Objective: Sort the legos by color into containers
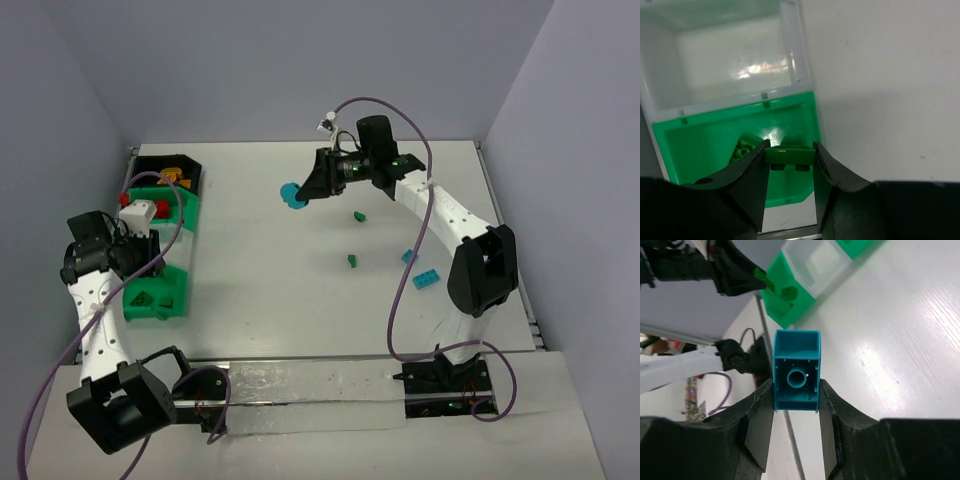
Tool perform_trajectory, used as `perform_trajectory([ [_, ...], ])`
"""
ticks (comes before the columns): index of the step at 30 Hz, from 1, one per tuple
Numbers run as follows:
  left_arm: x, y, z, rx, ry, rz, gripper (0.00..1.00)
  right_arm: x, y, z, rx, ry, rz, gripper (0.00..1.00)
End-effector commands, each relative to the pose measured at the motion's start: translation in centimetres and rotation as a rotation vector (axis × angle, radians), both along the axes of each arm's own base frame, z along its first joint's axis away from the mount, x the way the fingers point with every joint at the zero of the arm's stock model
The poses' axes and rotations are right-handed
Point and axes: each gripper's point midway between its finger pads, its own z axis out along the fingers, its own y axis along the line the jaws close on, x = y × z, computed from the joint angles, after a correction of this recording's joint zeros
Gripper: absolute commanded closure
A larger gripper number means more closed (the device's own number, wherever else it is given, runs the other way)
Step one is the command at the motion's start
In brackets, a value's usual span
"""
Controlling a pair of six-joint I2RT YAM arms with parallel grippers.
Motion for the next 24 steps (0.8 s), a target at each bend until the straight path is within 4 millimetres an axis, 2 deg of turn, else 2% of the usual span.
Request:
perform_trajectory([
  [1,-1.4,3.1,-1.5,0.13,0.077,0.03,1.0,0.2,-0.7,-1.8,-0.136,-0.083,-0.046,1.0],
  [8,-1.1,5.0,-2.9,0.172,0.131,0.048,0.91,-0.4,-1.0,-3.3,-0.173,-0.099,-0.063,1.0],
  [11,-1.3,5.3,-3.2,0.182,0.146,0.033,0.7,-0.6,-1.2,-3.3,-0.178,-0.111,-0.063,1.0],
  [12,-1.4,5.1,-3.1,0.18,0.15,0.016,0.57,-0.7,-1.2,-3.6,-0.182,-0.116,-0.061,1.0],
  [14,-1.5,4.6,-2.9,0.165,0.155,-0.02,0.43,-0.9,-1.2,-3.6,-0.183,-0.129,-0.059,1.0],
  [16,-1.3,4.2,-2.1,0.15,0.144,-0.057,0.35,-1.1,-1.2,-3.9,-0.178,-0.125,-0.051,1.0],
  [19,-1.0,2.9,-0.8,0.101,0.123,-0.119,0.29,-1.4,-0.9,-4.1,-0.16,-0.119,-0.035,1.0],
  [21,-0.3,2.0,1.0,0.065,0.078,-0.164,0.21,-1.5,-0.7,-4.0,-0.143,-0.117,-0.027,1.0],
  [24,0.2,-2.0,4.5,-0.099,-0.03,-0.314,0.19,-2.3,0.0,-3.3,-0.072,-0.124,0.037,1.0],
])
